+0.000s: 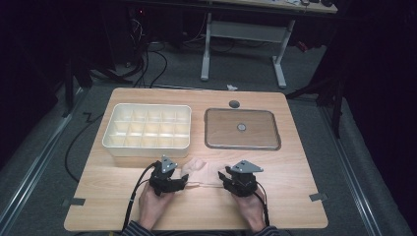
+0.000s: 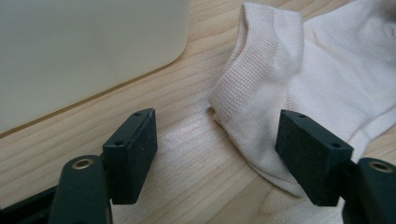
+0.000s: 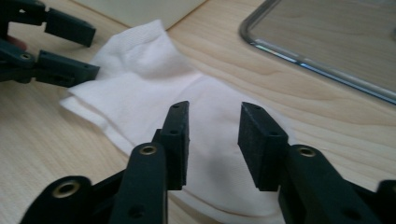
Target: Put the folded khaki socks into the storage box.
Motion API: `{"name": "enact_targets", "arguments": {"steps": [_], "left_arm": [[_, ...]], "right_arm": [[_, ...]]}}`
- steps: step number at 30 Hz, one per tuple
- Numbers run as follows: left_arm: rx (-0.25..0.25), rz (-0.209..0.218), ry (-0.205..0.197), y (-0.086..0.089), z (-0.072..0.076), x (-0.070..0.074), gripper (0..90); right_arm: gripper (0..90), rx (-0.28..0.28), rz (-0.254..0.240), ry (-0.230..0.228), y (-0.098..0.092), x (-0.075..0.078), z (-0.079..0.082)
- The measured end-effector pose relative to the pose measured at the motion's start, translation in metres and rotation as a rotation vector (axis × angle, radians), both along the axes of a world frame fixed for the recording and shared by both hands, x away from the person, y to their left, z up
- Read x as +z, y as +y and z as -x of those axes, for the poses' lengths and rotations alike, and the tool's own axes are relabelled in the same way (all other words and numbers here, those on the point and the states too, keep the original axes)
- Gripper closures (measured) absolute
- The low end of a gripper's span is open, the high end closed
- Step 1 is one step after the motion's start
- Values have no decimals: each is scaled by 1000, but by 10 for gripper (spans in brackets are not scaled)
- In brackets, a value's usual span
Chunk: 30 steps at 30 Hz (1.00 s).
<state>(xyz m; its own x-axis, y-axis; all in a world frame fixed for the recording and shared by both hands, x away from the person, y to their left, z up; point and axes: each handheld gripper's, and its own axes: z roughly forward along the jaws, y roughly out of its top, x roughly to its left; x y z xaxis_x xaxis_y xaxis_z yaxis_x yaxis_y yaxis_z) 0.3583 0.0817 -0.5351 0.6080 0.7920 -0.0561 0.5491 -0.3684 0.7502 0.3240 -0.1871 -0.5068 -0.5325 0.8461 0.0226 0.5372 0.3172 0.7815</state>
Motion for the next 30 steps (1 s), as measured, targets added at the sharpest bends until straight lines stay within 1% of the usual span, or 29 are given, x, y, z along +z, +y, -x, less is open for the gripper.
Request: {"name": "enact_targets", "arguments": {"steps": [4, 5, 7, 8, 11, 15, 16, 17, 18, 19, 20, 21, 23, 24, 26, 27, 30], "left_arm": [[9, -4, 2, -1, 1, 0, 273], [10, -2, 2, -1, 1, 0, 272], [9, -1, 2, -1, 1, 0, 272], [8, -1, 2, -1, 1, 0, 273], [2, -3, 1, 0, 1, 0, 276], [-5, 10, 7, 2, 2, 1, 296], [-9, 20, 4, 2, 3, 2, 306], [-7, 40, -8, 2, 4, 3, 314], [-11, 61, -7, 3, 4, 4, 329], [-13, 92, -1, 2, 4, 6, 340], [-17, 113, 11, 2, 4, 7, 347], [-12, 123, 20, 1, 3, 8, 354], [-5, 133, 43, 0, 0, 7, 397], [-6, 141, 71, 0, -2, 5, 413], [-6, 145, 99, 0, -4, 3, 427], [-4, 143, 92, 0, -3, 3, 434], [-3, 114, 71, -2, 0, 3, 450]], "right_arm": [[734, 33, -45, 35, 11, -6, -5], [754, 40, -62, 38, 12, -7, -6], [800, 43, -73, 40, 14, -7, -6], [828, 48, -71, 49, 17, -9, -6], [846, 57, -63, 61, 20, -11, -7], [851, 82, -41, 69, 30, -15, -9], [850, 85, -42, 70, 32, -16, -9], [851, 91, -39, 70, 34, -17, -9], [851, 99, -33, 67, 36, -18, -10], [851, 100, -33, 67, 37, -18, -10], [851, 106, -31, 68, 39, -19, -10], [851, 109, -29, 69, 40, -19, -10], [851, 120, -20, 68, 43, -20, -9], [851, 122, -16, 69, 45, -20, -9], [851, 127, -12, 74, 46, -21, -9], [851, 129, -8, 76, 46, -22, -9], [851, 130, 2, 79, 47, -23, -8]]}}
